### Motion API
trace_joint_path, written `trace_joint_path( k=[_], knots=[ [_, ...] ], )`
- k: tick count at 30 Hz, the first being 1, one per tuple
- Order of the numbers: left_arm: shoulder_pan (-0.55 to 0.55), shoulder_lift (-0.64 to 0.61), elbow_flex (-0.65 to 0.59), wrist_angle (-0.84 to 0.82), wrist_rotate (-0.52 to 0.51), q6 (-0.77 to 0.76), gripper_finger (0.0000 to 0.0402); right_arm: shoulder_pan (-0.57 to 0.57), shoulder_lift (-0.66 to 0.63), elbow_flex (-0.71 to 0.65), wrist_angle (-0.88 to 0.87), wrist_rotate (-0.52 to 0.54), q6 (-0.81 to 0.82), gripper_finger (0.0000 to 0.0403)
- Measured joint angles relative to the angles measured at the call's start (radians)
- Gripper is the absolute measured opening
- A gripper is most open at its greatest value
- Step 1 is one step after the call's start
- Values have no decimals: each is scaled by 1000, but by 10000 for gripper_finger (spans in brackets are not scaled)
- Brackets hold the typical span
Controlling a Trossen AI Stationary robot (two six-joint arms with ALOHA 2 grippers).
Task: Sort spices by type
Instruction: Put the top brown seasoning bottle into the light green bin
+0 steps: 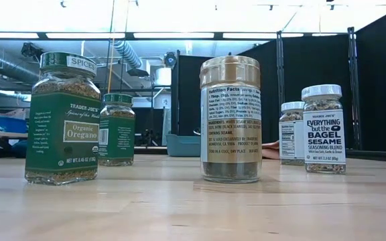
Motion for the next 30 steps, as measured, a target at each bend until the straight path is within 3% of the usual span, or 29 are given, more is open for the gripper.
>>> trace_joint_path(
  k=[8,13,19,26,30],
  knots=[
    [-82,-121,-5,-164,-89,-5,278,1,4,0,1,-9,0,346],
    [-126,-134,-5,-198,-246,39,278,1,41,0,2,-10,0,346],
    [-77,-36,-18,-184,-214,40,278,1,77,0,-2,-11,-11,346],
    [15,-46,-301,62,-159,17,278,1,92,0,-2,-38,11,346],
    [76,-82,-510,343,-155,-32,278,2,92,0,-4,-47,23,346]
  ],
)
